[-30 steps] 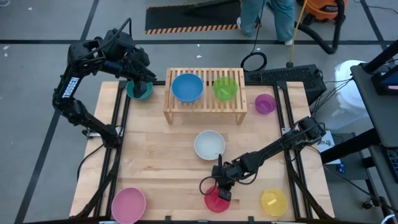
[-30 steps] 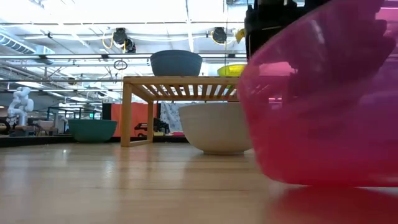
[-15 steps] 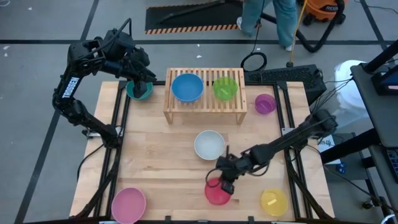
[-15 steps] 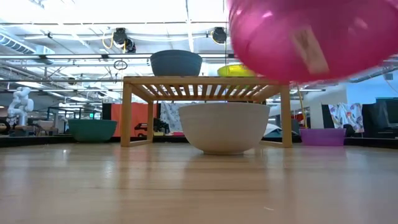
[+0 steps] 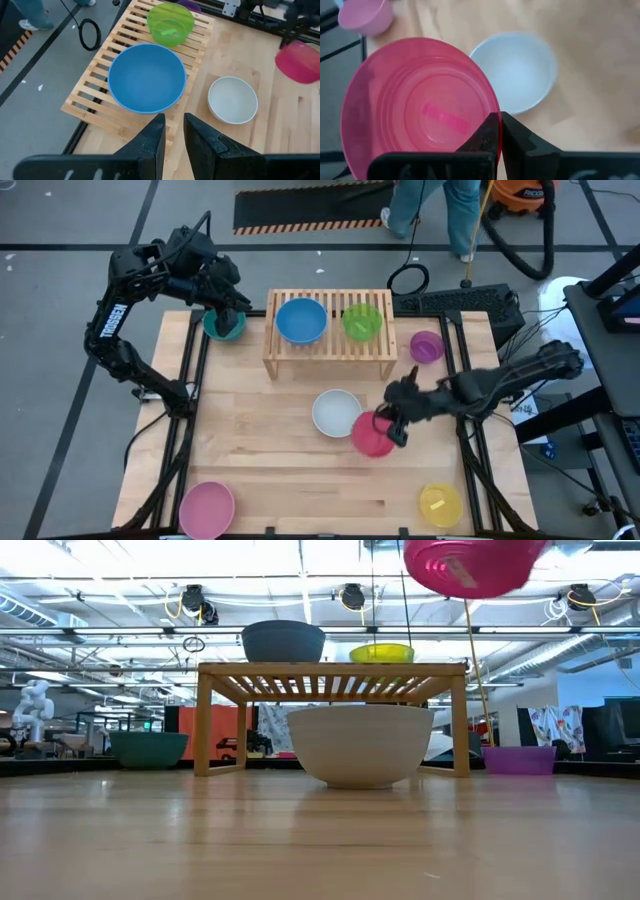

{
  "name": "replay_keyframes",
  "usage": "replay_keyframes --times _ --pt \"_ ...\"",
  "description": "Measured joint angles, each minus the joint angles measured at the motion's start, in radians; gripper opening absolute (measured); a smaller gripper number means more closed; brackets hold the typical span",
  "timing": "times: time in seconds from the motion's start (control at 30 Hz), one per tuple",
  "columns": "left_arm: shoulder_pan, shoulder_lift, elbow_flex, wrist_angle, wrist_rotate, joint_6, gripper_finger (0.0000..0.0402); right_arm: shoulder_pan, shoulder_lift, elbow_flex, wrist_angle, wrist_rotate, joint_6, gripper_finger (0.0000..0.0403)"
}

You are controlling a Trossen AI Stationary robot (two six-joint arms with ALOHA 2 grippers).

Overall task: Place and stack bowls onto a shelf
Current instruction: Stack the red bowl on top of the green bowl on the shelf

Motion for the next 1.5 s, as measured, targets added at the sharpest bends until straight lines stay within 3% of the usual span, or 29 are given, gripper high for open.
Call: replay_keyframes --times 0.17,0.33,0.73,1.17,1.37,1.5 --pt "0.000 0.000 0.000 0.000 0.000 -0.022 0.0074 -0.112 -0.073 0.019 -0.009 0.014 -0.091 0.0000" --pt "0.000 0.000 0.000 0.000 -0.002 -0.021 0.0074 -0.219 -0.100 0.137 -0.066 0.012 -0.251 0.0000" --pt "0.000 0.000 0.000 0.000 -0.003 0.011 0.0074 -0.542 0.041 0.509 -0.271 0.008 -0.504 0.0000" --pt "0.000 0.000 0.000 0.000 -0.003 -0.051 0.0074 -0.915 0.233 0.640 -0.310 -0.269 -0.756 0.0000" --pt "0.000 0.000 0.000 0.000 -0.004 -0.094 0.0074 -1.009 0.335 0.681 -0.308 -0.382 -0.845 0.0000" --pt "0.000 0.000 0.000 0.000 -0.004 -0.118 0.0074 -1.040 0.400 0.709 -0.322 -0.385 -0.891 0.0000"
